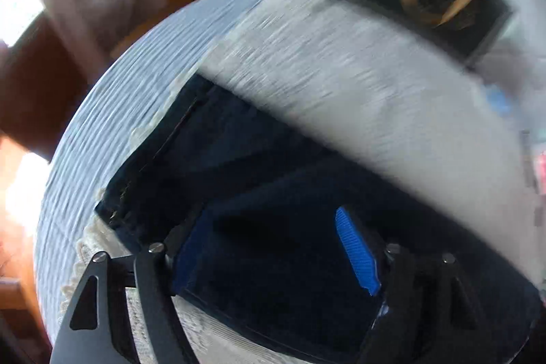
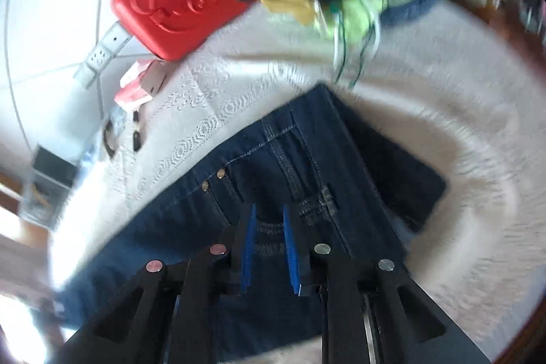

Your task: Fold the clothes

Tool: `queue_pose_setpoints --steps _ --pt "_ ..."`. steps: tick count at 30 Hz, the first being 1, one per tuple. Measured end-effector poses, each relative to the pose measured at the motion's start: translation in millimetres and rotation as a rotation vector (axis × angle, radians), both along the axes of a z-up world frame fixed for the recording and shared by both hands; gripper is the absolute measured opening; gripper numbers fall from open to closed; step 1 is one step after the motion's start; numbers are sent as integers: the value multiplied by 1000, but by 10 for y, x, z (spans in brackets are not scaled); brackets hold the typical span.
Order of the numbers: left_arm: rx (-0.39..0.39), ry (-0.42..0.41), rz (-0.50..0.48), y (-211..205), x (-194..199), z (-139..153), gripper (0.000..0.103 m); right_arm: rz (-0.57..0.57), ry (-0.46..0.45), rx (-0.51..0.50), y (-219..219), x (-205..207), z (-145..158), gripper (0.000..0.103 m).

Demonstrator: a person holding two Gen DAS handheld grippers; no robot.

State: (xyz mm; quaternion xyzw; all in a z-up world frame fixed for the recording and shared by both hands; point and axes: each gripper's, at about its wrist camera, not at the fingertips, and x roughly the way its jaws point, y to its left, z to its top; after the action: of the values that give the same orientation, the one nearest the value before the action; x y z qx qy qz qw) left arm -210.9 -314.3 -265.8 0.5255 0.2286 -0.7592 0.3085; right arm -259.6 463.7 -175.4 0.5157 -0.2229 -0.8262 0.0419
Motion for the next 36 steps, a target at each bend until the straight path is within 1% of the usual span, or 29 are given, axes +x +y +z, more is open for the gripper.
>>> queue_pose_setpoints --steps 1,2,3,4,5,6,7,8,9,11,13,14,15,16,17,18,22,24,25,26,27,28,29,31,32,33,34,35,36 --pt "-24 6 2 -37 40 -34 80 1 -28 2 59 -56 -98 16" --pt "-51 -10 4 -50 73 -36 87 -12 -83 68 142 -97 -226 11" --pt "-83 -42 9 -79 85 -48 94 -23 -126 92 243 -119 -342 0" --pt "-107 -68 19 -97 96 -39 94 -56 -115 13 407 -91 -391 0" --pt "-130 -106 41 -119 128 -1 94 -149 -159 40 596 -43 -393 0" --pt "-123 -98 46 -121 176 36 94 -194 -150 35 708 25 -349 0" --pt "-88 -48 36 -98 263 107 94 -238 -110 -10 809 164 -251 0" --pt "-58 -5 26 -59 343 167 94 -253 -79 -32 830 264 -173 6" --pt "-38 20 20 -15 398 207 94 -249 -40 -43 806 400 -62 9" --pt "-13 56 8 80 476 266 99 -233 -13 -75 720 605 41 16" --pt "-4 74 -12 167 526 300 99 -240 -11 -93 673 752 57 20" --pt "2 75 -31 242 511 254 100 -241 -19 -94 657 798 37 25" --pt "8 74 -39 277 501 223 100 -241 -31 -83 632 816 15 32" --pt "17 70 -42 273 481 204 100 -244 -40 -65 614 823 3 37" --pt "23 68 -47 301 509 183 100 -245 -49 -50 611 824 -20 45" --pt "30 68 -56 343 495 145 101 -242 -58 -41 609 820 -38 51" --pt "43 64 -52 429 464 81 101 -200 -56 -9 584 729 -85 52" --pt "55 45 -54 449 439 4 101 -173 -75 -1 567 632 -151 52" --pt "50 29 -59 457 415 -36 103 -172 -90 7 561 591 -191 52" --pt "24 11 -78 503 394 -55 103 -172 -107 26 551 549 -231 52" --pt "-4 -17 -96 540 345 -77 103 -169 -115 35 550 531 -261 55" --pt "-18 -19 -100 564 344 -72 103 -162 -121 34 549 527 -296 58" --pt "-10 -9 -90 560 367 -73 103 -150 -129 25 548 522 -348 65" --pt "-10 2 -79 567 400 -72 103 -126 -145 6 542 517 -454 73" --pt "-17 0 -75 582 407 -65 103 -119 -107 14 525 532 -399 74" --pt "-15 -1 -69 577 409 -61 103 -97 -109 51 484 525 -349 65" --pt "-13 -4 -66 573 410 -58 103 -73 -121 96 427 506 -294 50" --pt "-10 -11 -66 566 403 -60 103 -65 -120 137 386 500 -238 40" --pt "-7 -15 -67 564 406 -58 103 -43 -105 184 314 499 -126 34"
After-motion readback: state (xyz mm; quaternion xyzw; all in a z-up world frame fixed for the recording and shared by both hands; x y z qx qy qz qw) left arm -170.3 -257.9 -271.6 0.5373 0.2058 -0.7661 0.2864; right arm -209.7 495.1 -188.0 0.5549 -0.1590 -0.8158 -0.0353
